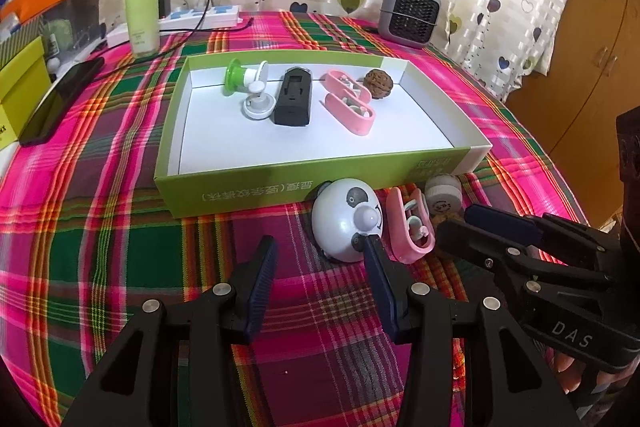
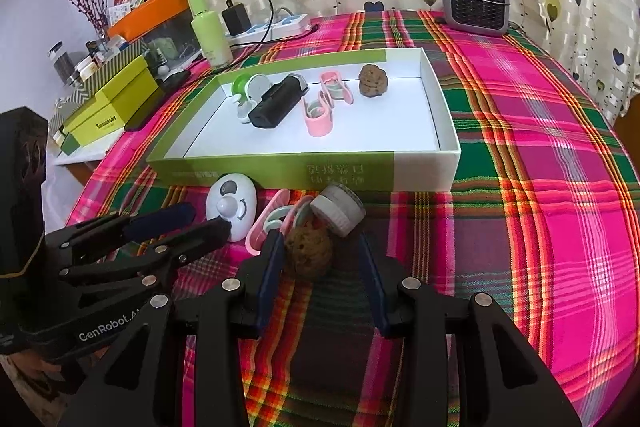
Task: Organize objects
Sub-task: 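Grasp the brown walnut with the right gripper, then grasp the white round grey-faced device with the left gripper while the right gripper holds the walnut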
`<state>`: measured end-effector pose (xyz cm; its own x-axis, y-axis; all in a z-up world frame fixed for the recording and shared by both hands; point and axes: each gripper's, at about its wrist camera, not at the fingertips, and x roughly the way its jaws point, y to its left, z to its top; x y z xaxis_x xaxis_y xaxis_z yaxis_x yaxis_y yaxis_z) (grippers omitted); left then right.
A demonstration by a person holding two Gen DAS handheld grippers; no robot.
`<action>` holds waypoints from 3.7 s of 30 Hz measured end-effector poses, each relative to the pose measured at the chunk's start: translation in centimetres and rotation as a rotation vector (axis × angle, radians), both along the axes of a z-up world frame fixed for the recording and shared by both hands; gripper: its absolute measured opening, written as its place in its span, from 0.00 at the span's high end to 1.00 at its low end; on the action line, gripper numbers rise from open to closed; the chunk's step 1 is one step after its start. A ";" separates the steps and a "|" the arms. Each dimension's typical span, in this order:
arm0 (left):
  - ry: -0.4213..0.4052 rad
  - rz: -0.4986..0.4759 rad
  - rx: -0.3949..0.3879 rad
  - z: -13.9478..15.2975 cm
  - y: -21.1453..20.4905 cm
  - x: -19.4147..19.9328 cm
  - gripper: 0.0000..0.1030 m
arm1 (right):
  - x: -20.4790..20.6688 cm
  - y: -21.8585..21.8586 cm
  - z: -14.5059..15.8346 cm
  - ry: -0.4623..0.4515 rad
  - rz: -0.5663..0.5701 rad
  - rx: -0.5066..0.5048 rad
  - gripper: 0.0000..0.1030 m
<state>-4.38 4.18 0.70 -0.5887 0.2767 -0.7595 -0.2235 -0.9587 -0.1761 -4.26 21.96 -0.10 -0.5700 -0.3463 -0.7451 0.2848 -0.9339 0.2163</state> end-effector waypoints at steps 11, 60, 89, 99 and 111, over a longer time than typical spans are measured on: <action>-0.001 0.005 0.007 0.1 -0.5 0.1 0.58 | -0.4 0.6 -0.5 -0.038 0.014 -0.074 0.66; -0.030 0.039 0.108 0.0 0.0 -1.7 0.66 | 0.1 2.0 0.0 -0.009 -0.019 -0.033 0.74; 0.021 0.057 0.045 0.6 -0.3 0.3 0.68 | 0.5 1.3 0.1 -0.006 0.010 -0.037 0.74; 0.047 0.056 0.020 0.9 -0.5 0.8 0.68 | 0.7 0.9 0.5 0.006 0.017 -0.037 0.74; 0.076 0.051 0.010 1.7 -0.8 1.5 0.68 | 0.9 0.5 1.3 0.026 0.028 -0.035 0.74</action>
